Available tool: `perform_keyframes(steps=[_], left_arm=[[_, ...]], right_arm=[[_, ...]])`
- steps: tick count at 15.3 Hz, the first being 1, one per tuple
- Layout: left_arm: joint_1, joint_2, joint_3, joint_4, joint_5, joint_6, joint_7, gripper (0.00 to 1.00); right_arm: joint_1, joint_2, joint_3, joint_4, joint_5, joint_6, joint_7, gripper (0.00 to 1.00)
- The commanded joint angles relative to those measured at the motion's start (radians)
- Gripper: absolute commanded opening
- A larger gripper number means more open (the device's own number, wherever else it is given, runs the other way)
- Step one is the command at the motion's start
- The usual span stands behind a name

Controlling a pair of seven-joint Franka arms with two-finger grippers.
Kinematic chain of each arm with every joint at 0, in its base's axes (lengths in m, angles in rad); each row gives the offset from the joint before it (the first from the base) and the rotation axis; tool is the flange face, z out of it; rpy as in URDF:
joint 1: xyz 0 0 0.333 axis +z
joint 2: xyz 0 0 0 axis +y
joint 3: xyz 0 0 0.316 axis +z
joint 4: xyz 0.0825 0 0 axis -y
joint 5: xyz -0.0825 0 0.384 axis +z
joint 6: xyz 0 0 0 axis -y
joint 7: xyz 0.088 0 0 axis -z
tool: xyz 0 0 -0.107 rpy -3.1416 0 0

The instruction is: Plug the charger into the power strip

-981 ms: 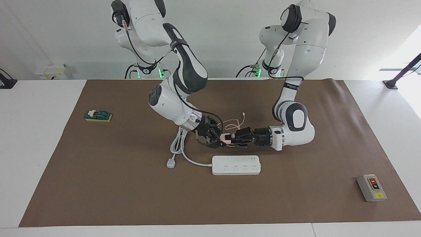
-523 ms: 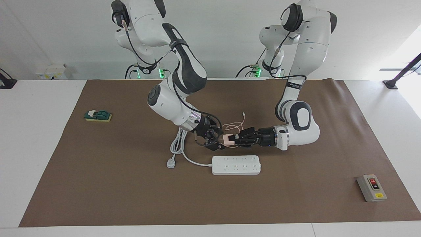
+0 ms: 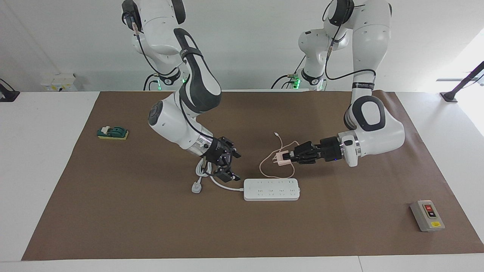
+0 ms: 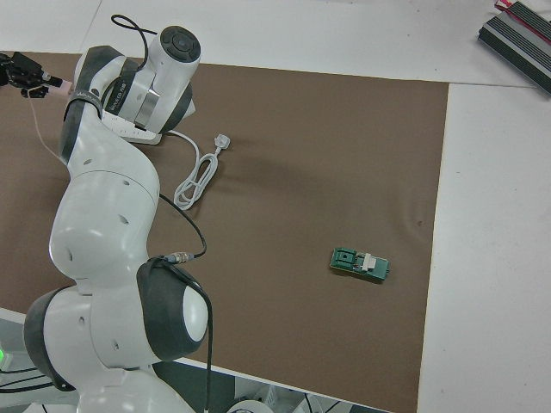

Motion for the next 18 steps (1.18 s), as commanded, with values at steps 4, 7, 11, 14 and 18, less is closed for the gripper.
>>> perform_keyframes(steps=[4, 7, 11, 14, 18], left_arm=[[0.066, 0.006, 0.002, 0.123, 0.340, -0.199, -0.205, 0.00], [0.094, 0.009, 0.002, 0.142, 0.465, -0.267, -0.197, 0.00], [0.134, 0.001, 0.000, 0.197, 0.568, -0.267, -0.194, 0.00], [0.143, -0.040, 0.002, 0.197, 0.576, -0.195, -0.222, 0.00], [0.126, -0.062, -0.011, 0.200, 0.763, -0.205, -0.505, 0.00]], right_arm=[[-0.096, -0.073, 0.002, -0.012, -0.122, -0.144, -0.050, 1.00], [-0.156, -0.099, 0.002, -0.013, -0.168, -0.239, -0.136, 1.00], [-0.212, -0.134, 0.002, -0.015, -0.260, -0.361, -0.320, 1.00], [-0.263, -0.154, 0.002, -0.019, -0.280, -0.429, -0.413, 1.00], [-0.314, -0.177, 0.002, -0.021, -0.365, -0.507, -0.626, 1.00]])
